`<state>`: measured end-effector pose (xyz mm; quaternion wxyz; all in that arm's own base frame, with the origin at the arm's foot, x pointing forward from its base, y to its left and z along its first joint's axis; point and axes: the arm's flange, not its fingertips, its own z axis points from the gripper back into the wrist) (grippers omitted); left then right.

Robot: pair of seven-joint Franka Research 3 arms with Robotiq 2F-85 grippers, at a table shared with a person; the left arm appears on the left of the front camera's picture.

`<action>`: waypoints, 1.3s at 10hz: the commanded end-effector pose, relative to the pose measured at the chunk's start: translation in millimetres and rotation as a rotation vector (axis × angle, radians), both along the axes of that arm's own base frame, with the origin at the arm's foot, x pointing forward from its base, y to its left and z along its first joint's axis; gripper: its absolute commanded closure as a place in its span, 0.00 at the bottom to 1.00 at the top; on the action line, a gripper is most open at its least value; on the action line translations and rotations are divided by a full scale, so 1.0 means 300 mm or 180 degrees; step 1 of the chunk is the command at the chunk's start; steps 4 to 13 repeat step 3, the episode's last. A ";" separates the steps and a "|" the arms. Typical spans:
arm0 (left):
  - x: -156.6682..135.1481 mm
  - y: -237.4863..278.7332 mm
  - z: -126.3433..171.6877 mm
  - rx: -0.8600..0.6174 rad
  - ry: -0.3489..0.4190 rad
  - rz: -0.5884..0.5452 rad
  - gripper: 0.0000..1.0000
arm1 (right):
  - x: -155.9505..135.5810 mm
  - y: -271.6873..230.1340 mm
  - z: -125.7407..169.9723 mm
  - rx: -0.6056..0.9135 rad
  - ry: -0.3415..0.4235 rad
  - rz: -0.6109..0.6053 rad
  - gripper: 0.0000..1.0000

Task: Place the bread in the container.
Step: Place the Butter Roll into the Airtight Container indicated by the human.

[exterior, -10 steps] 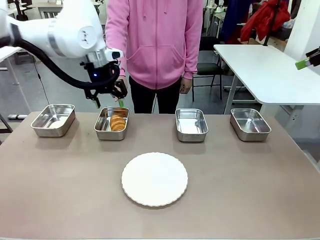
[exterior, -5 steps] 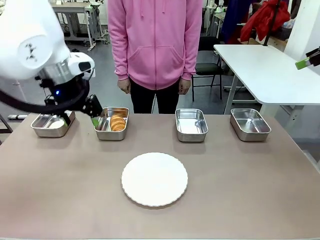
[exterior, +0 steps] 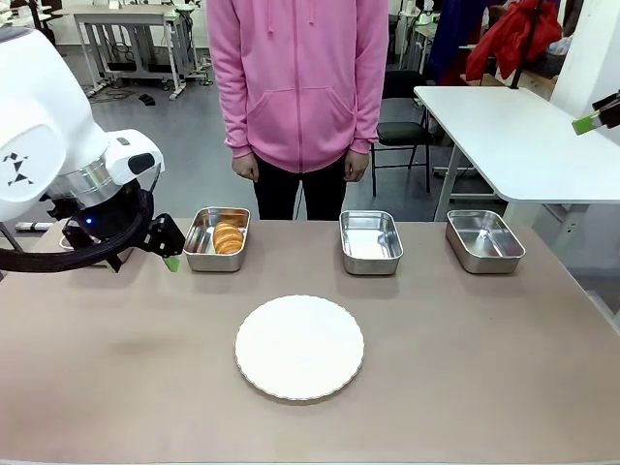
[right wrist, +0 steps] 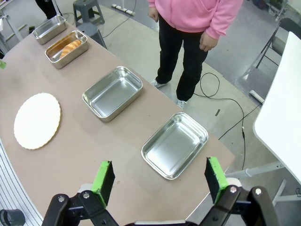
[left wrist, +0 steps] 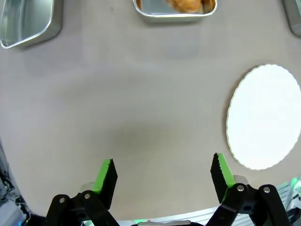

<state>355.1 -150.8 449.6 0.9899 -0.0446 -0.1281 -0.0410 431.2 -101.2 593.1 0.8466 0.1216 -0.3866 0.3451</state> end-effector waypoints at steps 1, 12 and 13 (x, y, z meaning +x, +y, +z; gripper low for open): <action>0.010 -0.007 0.002 0.0004 0.0017 -0.0020 0.00 | 0.003 -0.004 0.003 0.0062 -0.0049 0.0045 0.00; 0.010 -0.007 0.002 0.0004 0.0017 -0.0020 0.00 | 0.003 -0.004 0.003 0.0062 -0.0049 0.0045 0.00; 0.010 -0.007 0.002 0.0004 0.0017 -0.0020 0.00 | 0.003 -0.004 0.003 0.0062 -0.0049 0.0045 0.00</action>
